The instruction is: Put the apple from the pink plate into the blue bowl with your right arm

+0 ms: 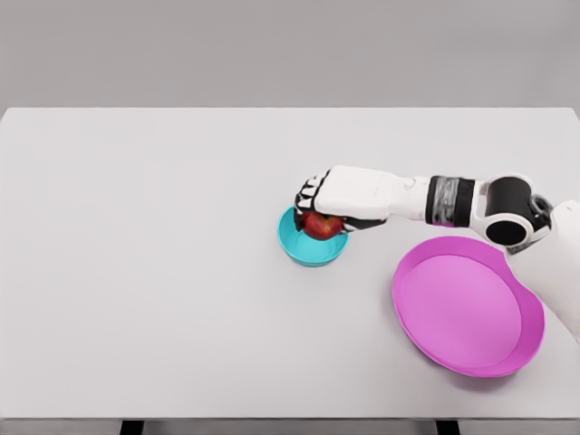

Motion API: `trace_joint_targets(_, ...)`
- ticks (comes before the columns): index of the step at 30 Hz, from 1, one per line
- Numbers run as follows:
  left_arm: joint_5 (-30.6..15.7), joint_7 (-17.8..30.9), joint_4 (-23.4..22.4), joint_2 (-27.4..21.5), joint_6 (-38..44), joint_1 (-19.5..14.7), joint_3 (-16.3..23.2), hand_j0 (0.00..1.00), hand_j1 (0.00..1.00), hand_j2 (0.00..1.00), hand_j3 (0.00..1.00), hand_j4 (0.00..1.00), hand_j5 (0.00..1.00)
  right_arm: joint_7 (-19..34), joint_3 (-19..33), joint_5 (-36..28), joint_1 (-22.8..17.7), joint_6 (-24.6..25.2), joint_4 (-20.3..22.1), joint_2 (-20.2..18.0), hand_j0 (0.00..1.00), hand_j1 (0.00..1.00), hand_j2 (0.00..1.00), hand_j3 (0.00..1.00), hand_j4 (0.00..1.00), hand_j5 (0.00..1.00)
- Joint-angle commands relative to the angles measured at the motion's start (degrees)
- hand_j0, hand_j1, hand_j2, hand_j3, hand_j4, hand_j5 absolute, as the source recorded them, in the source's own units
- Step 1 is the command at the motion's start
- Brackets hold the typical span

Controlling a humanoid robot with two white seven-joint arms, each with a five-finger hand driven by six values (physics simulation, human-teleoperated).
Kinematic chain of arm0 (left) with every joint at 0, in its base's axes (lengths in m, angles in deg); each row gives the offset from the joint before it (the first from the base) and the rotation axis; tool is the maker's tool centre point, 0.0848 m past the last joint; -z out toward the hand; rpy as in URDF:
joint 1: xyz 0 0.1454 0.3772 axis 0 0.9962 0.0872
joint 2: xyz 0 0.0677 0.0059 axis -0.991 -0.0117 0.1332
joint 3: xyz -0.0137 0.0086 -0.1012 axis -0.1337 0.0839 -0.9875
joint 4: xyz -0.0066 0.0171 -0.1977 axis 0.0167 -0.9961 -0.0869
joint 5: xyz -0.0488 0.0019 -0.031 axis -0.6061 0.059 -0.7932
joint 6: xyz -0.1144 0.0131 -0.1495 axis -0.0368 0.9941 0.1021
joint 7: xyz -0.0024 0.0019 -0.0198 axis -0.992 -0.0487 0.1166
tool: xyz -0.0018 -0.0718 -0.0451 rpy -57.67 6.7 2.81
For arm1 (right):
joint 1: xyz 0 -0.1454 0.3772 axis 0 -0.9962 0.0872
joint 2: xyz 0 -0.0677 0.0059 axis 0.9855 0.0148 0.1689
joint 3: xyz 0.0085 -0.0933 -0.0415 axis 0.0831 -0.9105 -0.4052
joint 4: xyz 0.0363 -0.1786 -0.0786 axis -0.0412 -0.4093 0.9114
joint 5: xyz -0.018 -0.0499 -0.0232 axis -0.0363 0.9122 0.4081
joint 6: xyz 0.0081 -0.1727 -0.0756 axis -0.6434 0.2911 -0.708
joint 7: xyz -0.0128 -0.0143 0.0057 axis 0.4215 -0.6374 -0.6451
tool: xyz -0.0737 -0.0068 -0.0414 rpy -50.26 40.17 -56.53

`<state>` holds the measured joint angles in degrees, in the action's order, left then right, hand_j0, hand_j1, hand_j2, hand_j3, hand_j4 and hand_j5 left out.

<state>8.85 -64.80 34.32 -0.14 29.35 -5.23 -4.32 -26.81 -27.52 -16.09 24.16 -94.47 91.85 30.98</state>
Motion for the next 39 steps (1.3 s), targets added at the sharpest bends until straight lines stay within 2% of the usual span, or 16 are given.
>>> trace_joint_targets(1, -0.02, 0.0, -0.03, 0.0, -0.02, 0.0, 0.0, 1.0, 1.0, 1.0, 1.0, 1.0, 1.0, -0.03, -1.12, -0.25, 0.0, 0.16, -0.74, 0.67, 0.42, 0.42, 0.42, 0.42, 0.42, 0.42)
trace_joint_targets(14, 0.07, 0.0, 0.05, 0.0, -0.02, 0.0, 0.0, 1.0, 1.0, 1.0, 1.0, 1.0, 1.0, -0.03, -2.27, 0.45, 1.76, 0.16, -3.73, 1.99, 0.45, 0.45, 0.45, 0.45, 0.45, 0.45)
trace_joint_targets(15, 0.07, 0.0, 0.05, 0.0, 0.07, 0.0, 0.0, 1.0, 1.0, 1.0, 1.0, 1.0, 1.0, -0.03, -2.27, 0.45, 2.11, 0.16, -4.43, 2.08, 0.48, 0.48, 0.48, 0.48, 0.48, 0.48)
trace_joint_targets(16, -0.02, 0.0, 0.05, 0.0, -0.02, 0.0, 0.0, 1.0, 1.0, 1.0, 1.0, 1.0, 1.0, -0.03, -2.27, 0.45, 2.11, 0.16, -4.87, 2.08, 0.52, 0.52, 0.52, 0.52, 0.52, 0.52)
trace_joint_targets(17, -0.02, 0.0, 0.05, 0.0, -0.02, 0.0, 0.0, 1.0, 1.0, 1.0, 1.0, 1.0, 1.0, -0.03, -2.27, 0.45, 2.11, 0.16, -4.96, 2.08, 0.91, 0.91, 0.91, 0.91, 0.91, 0.91)
trace_joint_targets(18, -0.02, 0.0, -0.03, 0.0, -0.02, 0.0, 0.0, 1.0, 1.0, 1.0, 1.0, 1.0, 1.0, -0.03, -2.27, 0.45, 2.11, 0.16, -4.35, 1.99, 1.0, 1.0, 1.0, 1.0, 1.0, 1.0)
trace_joint_targets(27, -0.02, 0.0, 0.05, 0.0, -0.02, 0.0, 0.0, 1.0, 1.0, 1.0, 1.0, 1.0, 1.0, -0.03, -2.27, 0.45, 2.11, 0.16, -3.91, 1.91, 1.0, 1.0, 1.0, 1.0, 1.0, 1.0)
trace_joint_targets(30, 0.07, 0.0, 0.05, 0.0, -0.02, 0.0, 0.0, 1.0, 1.0, 1.0, 1.0, 1.0, 1.0, -0.03, -1.48, 0.01, 2.37, 0.16, -0.57, 1.2, 1.0, 1.0, 1.0, 1.0, 1.0, 1.0)
trace_joint_targets(34, 0.07, 0.0, 0.05, 0.0, -0.02, 0.0, 0.0, 1.0, 1.0, 1.0, 1.0, 1.0, 1.0, -0.03, 5.64, -0.43, 1.23, 0.16, 5.41, -3.72, 1.0, 1.0, 1.0, 1.0, 1.0, 1.0)
trace_joint_targets(36, -0.02, 0.0, 0.05, 0.0, -0.02, 0.0, 0.0, 1.0, 1.0, 1.0, 1.0, 1.0, 1.0, -0.03, 8.98, -0.52, -0.87, 0.16, 5.85, -5.65, 1.0, 1.0, 1.0, 1.0, 1.0, 1.0)
trace_joint_targets(39, -0.02, 0.0, 0.05, 0.0, -0.02, 0.0, 0.0, 1.0, 1.0, 1.0, 1.0, 1.0, 1.0, -0.03, 17.5, -1.04, -6.41, 0.16, 6.03, -8.64, 1.0, 1.0, 1.0, 1.0, 1.0, 1.0)
